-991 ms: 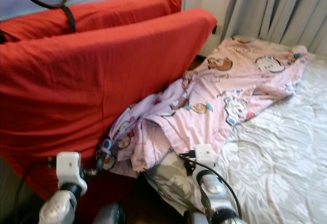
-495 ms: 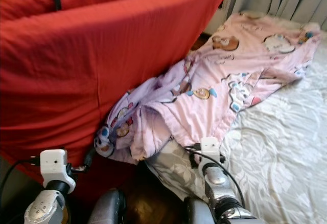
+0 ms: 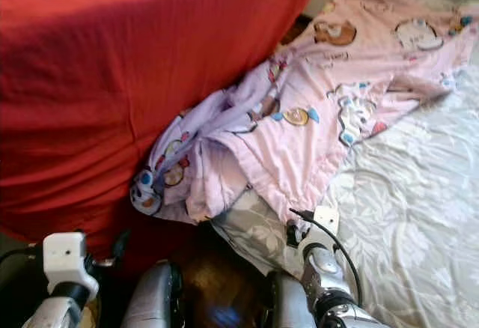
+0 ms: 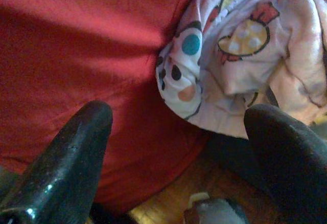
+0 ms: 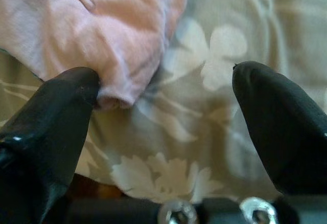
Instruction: Clean up the room
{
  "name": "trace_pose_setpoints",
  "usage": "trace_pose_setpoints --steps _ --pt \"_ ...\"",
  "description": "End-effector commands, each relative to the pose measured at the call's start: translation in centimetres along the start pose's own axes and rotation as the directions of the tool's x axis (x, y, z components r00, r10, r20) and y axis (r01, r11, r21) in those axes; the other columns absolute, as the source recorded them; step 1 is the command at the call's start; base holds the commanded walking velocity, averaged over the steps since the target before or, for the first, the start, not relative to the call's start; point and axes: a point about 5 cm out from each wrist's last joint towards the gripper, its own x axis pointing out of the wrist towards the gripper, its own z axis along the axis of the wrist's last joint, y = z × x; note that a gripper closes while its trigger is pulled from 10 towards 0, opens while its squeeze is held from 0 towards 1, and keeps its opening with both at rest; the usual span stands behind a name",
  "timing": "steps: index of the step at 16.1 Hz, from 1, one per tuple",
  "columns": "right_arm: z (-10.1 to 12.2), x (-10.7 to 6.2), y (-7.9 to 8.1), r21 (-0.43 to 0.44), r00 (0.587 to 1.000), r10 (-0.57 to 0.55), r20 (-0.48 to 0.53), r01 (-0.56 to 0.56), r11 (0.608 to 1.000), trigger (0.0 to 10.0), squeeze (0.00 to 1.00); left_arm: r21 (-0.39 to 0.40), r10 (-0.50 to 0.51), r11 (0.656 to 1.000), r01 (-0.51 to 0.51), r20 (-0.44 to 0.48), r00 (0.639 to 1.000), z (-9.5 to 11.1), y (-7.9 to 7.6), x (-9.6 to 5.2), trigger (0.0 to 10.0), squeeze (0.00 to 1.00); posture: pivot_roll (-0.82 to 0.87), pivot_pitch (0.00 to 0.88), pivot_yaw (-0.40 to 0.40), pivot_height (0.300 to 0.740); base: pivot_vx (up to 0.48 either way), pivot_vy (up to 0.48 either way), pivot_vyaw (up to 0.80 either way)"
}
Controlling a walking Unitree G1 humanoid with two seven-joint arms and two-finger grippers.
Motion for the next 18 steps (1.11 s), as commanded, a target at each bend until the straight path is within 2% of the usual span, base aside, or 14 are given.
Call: trace_pose_setpoints --steps 1,3,6,8,11,12,13,14,18 --pt "-0.4 0.0 0.3 0.021 1.000 0.007 -0.027 -0.006 1.000 10.0 0.00 0.009 0.014 1.000 -0.014 -0.024 1.000 -0.1 0.5 -0.6 10.0 0.00 0.21 0.306 -0.042 0.621 0.000 0.000 0.00" --pt "-0.2 0.0 1.1 0.023 0.999 0.051 -0.014 -0.051 0.998 10.0 0.00 0.022 0.016 1.000 -0.016 -0.034 0.999 0.2 0.7 -1.2 10.0 0.00 0.22 0.316 -0.037 0.621 0.000 0.000 0.00" --pt "0.7 0.1 1.9 -0.019 0.994 0.101 0.036 -0.101 0.995 10.0 0.00 0.034 0.017 0.999 -0.016 -0.044 0.999 0.4 0.9 -1.7 10.0 0.00 0.23 0.324 -0.030 0.621 0.000 0.000 0.00" --pt "0.8 0.2 1.9 -0.056 0.995 0.095 0.035 -0.093 0.994 10.0 0.00 0.035 0.016 0.999 -0.014 -0.057 0.998 0.3 0.9 -2.1 10.0 0.00 0.23 0.329 -0.027 0.621 0.000 0.000 0.00" --pt "1.0 0.2 1.5 -0.047 0.996 0.075 0.043 -0.073 0.996 9.9 0.00 0.035 0.011 0.999 -0.009 -0.065 0.998 0.3 0.8 -2.5 10.0 0.00 0.24 0.339 -0.026 0.621 0.000 0.000 0.00" --pt "1.1 0.2 1.4 -0.044 0.996 0.070 0.046 -0.068 0.997 0.5 0.00 0.038 0.012 0.999 -0.009 -0.072 0.997 0.2 0.9 -2.7 10.0 0.00 0.24 0.341 -0.026 0.621 0.000 0.000 0.00" --pt "1.1 0.2 1.4 -0.044 0.996 0.070 0.047 -0.068 0.997 0.5 0.00 0.038 0.012 0.999 -0.009 -0.074 0.997 0.2 0.9 -2.8 10.0 0.00 0.24 0.341 -0.026 0.621 0.000 0.000 0.00" --pt "1.2 0.2 1.5 -0.041 0.996 0.072 0.051 -0.070 0.997 0.0 0.00 0.040 0.013 0.999 -0.010 -0.078 0.997 0.2 1.0 -2.9 10.0 0.00 0.24 0.342 -0.026 0.621 0.000 0.000 0.00" --pt "1.3 0.2 2.0 -0.049 0.995 0.081 0.054 -0.078 0.996 0.0 0.00 0.042 0.015 0.999 -0.012 -0.086 0.996 0.1 0.9 -3.1 10.0 0.00 0.24 0.344 -0.027 0.621 0.000 0.000 0.00"
